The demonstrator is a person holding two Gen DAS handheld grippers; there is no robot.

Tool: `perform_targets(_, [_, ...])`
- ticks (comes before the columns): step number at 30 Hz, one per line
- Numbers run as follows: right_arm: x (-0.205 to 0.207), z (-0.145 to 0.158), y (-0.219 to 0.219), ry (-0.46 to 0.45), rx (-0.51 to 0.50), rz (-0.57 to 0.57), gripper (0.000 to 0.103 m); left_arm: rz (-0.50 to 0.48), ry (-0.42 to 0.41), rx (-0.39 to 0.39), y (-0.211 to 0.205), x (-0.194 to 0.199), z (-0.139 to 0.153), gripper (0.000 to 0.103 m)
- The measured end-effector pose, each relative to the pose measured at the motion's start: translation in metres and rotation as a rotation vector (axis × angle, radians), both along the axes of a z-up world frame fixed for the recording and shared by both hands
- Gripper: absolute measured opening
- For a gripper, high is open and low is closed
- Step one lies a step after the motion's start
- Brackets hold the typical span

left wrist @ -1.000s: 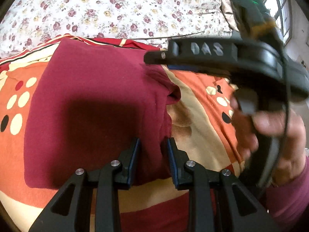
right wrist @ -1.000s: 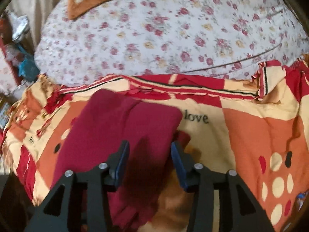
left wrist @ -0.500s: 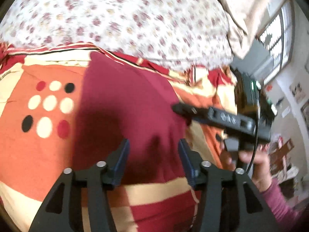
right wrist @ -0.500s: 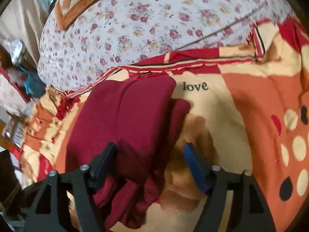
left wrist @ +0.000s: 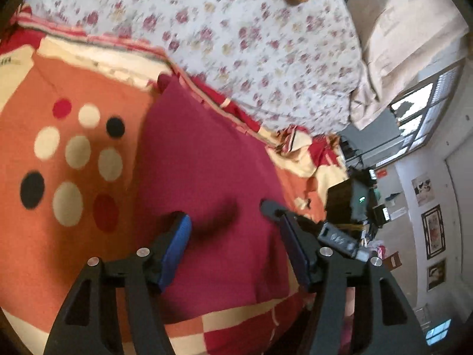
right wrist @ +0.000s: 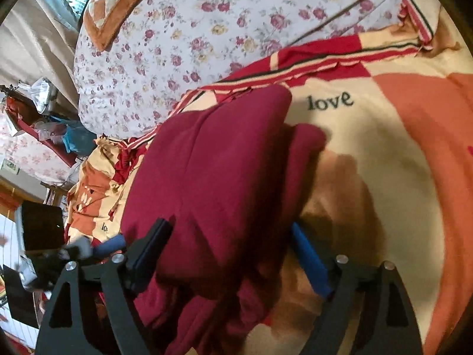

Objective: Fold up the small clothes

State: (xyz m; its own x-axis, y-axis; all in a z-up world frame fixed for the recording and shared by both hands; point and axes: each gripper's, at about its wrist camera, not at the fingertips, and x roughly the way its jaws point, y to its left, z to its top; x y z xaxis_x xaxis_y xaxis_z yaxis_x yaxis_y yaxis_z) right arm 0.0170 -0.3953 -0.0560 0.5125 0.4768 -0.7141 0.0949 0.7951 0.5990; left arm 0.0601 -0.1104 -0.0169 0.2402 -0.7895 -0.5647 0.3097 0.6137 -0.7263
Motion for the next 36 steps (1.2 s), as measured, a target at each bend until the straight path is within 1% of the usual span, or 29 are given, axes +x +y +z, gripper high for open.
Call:
perform_targets(2, [0.0,-0.002,0.0,-0.01,0.009,0.0,0.089,0.018,-0.014,-0.003,0.006,0.005,0.002,0.046])
perform_targets(4, [0.0,-0.002,-0.002,-0.016,0.025,-0.003,0.09,0.055,0.01,-0.007,0.01,0.015,-0.002,0.051])
perform_targets(7, [0.001,-0.004,-0.002,-0.021,0.043,-0.007,0.09,0.074,0.055,-0.014,0.012,0.029,-0.015,0.052])
perform_targets(9, [0.001,-0.005,-0.003,-0.027,0.046,-0.008,0.091,0.078,0.068,0.001,0.011,0.037,-0.024,0.054])
perform_targets(10, [0.001,-0.005,-0.003,-0.029,0.048,-0.008,0.091,0.074,0.079,0.013,0.008,0.043,-0.029,0.054])
perform_targets(14, [0.002,-0.006,-0.002,-0.046,0.05,-0.001,0.092,0.074,0.139,0.01,0.005,0.059,-0.045,0.054])
perform_targets(17, [0.004,-0.007,0.001,-0.062,0.048,0.011,0.094,0.064,0.15,0.031,-0.003,0.066,-0.054,0.055])
perform_targets(20, [0.006,-0.008,0.002,-0.069,0.048,0.017,0.094,0.025,0.156,0.056,-0.016,0.07,-0.061,0.056])
perform_targets(23, [0.009,-0.008,0.005,-0.077,0.045,0.028,0.093,0.003,0.163,0.06,-0.021,0.07,-0.064,0.056])
perform_targets(25, [0.009,-0.008,0.008,-0.086,0.036,0.037,0.083,-0.005,0.158,0.068,-0.021,0.07,-0.063,0.055])
perform_targets(26, [0.009,-0.007,0.01,-0.092,0.027,0.044,0.081,-0.006,0.156,0.071,-0.02,0.069,-0.062,0.053])
perform_targets(28, [0.008,-0.002,0.013,-0.108,-0.007,0.047,0.069,-0.003,0.143,0.077,-0.019,0.066,-0.059,0.043])
perform_targets(29, [0.007,0.001,0.015,-0.116,-0.023,0.048,0.066,-0.004,0.132,0.079,-0.019,0.064,-0.057,0.041])
perform_targets(30, [0.003,0.01,0.017,-0.138,-0.043,0.046,0.061,-0.003,0.121,0.079,-0.018,0.06,-0.053,0.038])
perform_targets(31, [0.003,0.01,0.017,-0.138,-0.043,0.046,0.057,-0.001,0.118,0.078,-0.017,0.058,-0.051,0.036])
perform_targets(33, [0.001,0.018,0.019,-0.149,-0.041,0.055,0.053,0.001,0.116,0.072,-0.014,0.052,-0.044,0.034])
perform_targets(36, [-0.004,0.03,0.024,-0.156,-0.018,0.074,0.052,0.006,0.103,0.074,-0.005,0.04,-0.032,0.033])
